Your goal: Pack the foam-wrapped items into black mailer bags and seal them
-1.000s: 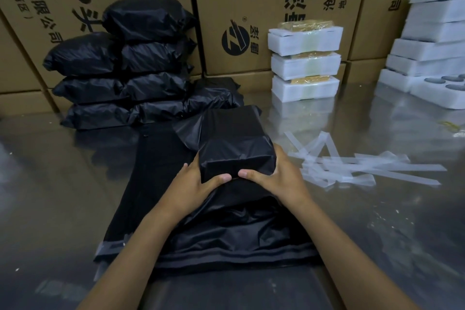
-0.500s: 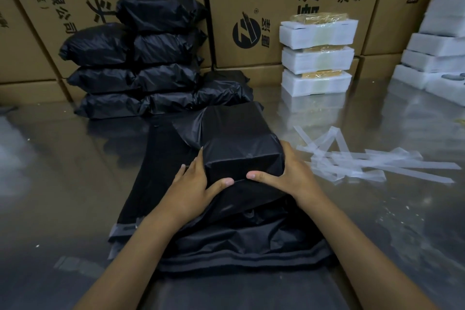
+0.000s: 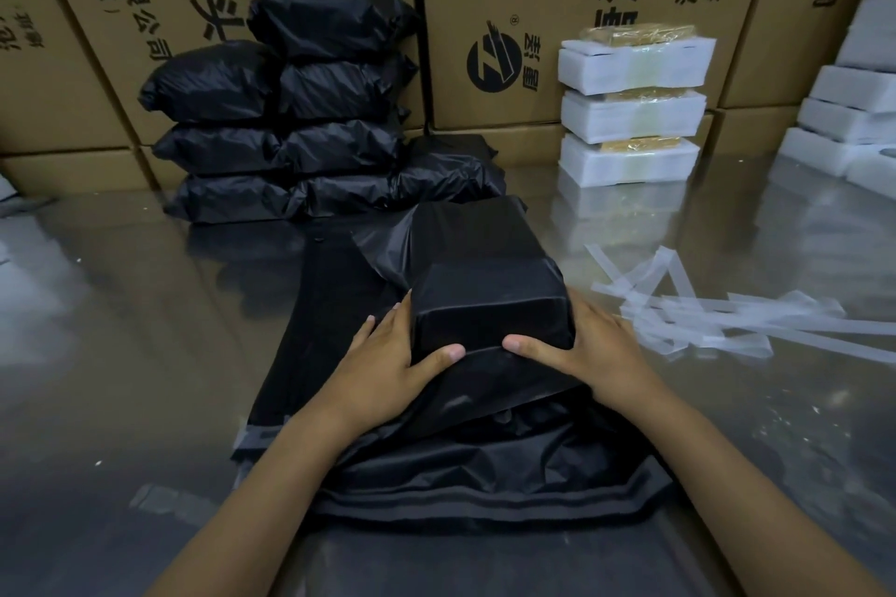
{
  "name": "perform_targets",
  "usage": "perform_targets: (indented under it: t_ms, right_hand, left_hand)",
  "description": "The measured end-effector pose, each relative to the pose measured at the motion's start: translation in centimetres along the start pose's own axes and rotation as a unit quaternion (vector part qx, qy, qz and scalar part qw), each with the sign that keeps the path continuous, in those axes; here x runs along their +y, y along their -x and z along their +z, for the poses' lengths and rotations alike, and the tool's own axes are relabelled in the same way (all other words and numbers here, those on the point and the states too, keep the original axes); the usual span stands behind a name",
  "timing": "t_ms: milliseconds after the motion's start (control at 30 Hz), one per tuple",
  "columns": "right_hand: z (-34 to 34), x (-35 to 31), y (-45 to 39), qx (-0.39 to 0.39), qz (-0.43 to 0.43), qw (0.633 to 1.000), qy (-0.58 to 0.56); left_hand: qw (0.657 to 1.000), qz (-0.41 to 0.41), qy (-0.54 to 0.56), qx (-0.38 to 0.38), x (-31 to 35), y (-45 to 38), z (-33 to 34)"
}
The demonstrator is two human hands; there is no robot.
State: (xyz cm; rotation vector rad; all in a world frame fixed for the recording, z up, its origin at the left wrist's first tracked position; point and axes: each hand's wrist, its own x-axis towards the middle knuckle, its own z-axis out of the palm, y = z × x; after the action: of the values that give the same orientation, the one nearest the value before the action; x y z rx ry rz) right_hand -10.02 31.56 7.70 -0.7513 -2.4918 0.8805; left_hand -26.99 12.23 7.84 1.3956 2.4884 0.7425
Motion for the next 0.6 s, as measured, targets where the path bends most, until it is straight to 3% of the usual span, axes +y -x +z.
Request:
perform_targets:
  t_ms: [233,367,433,533,600]
  right_hand:
    - [-0.8,0.0,0.1,-0.039,-0.011,0.998,-0.042]
    - [-2.6,0.6,0.4,-0.089,0.014,0.985,-0.147]
    - [-3.6,0.9,0.3,-0.07,0.037,0.978,-0.191]
    - [-5.1,1.5,0.3,0.017,0.051,0.972,-0.229]
    - [-6.5,1.9,0.4,-0.005,0.027,0.964,-0.266]
  left_hand:
    - [0.999,-0.003,0.023,-0.035,-0.5,0.4,-1.3]
    - [0.993,-0.02,0.103,-0.054,-0.8,0.8,-3.0]
    - [0.986,-0.029,0.155,-0.049,-1.0,1.2,-4.2]
    - [0.968,-0.031,0.248,-0.025,-1.2,1.7,-5.4]
    - [0.949,-0.02,0.315,0.01,-1.1,1.9,-5.7]
